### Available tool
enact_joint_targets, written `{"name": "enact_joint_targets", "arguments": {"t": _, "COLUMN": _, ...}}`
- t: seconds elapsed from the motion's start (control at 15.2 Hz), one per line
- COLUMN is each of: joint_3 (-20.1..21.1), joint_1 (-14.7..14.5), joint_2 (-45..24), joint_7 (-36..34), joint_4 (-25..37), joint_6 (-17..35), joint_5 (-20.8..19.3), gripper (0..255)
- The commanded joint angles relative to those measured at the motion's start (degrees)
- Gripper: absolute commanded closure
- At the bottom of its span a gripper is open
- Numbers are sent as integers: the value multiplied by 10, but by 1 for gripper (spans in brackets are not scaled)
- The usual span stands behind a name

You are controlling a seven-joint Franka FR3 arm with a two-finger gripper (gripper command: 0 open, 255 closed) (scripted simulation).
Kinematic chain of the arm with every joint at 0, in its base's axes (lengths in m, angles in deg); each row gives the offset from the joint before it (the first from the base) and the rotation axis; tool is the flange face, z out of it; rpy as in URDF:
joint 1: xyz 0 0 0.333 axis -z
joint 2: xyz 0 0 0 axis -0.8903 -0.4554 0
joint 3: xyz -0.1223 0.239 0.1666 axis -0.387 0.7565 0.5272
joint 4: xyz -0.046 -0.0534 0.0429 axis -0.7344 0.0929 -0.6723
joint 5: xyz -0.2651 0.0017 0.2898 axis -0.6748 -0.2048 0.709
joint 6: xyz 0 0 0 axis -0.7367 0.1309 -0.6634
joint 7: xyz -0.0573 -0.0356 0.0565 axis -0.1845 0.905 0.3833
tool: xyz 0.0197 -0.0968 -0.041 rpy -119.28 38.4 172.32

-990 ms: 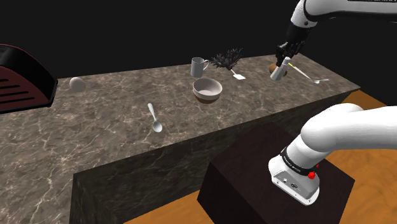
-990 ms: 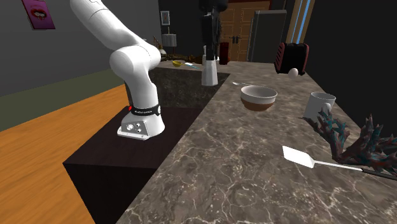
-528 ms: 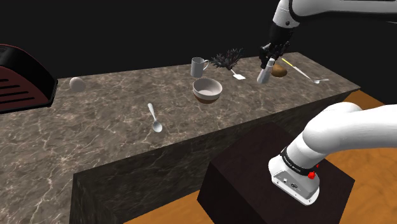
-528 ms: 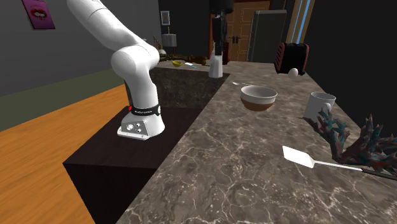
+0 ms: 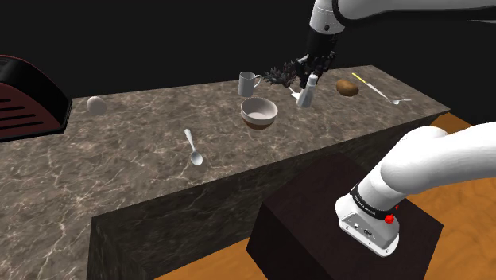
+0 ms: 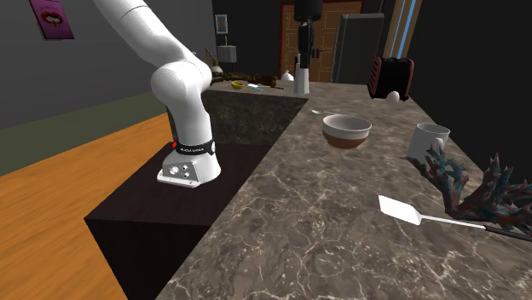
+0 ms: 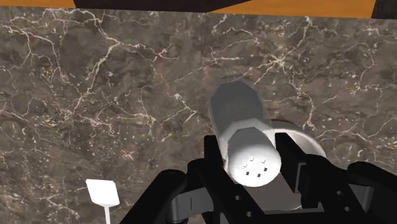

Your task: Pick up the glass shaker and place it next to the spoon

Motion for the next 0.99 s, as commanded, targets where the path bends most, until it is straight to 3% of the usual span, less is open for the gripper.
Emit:
{"name": "enact_joint_targets", "arguments": {"t": 0.0, "joint_3": 22, "joint_1": -8, "joint_2": -19, "joint_7": -26, "joint_4": 14, "joint_6": 3, "joint_5": 11, "gripper": 255}}
{"name": "enact_joint_targets", "arguments": {"t": 0.46, "joint_3": 101, "joint_1": -28, "joint_2": -110, "joint_7": -121, "joint_4": 95, "joint_6": 8, "joint_5": 34, "gripper": 255}}
{"name": "enact_joint_targets", "arguments": {"t": 0.92, "joint_3": 177, "joint_1": -41, "joint_2": -225, "joint_7": -221, "joint_4": 207, "joint_6": 2, "joint_5": 22, "gripper": 255}}
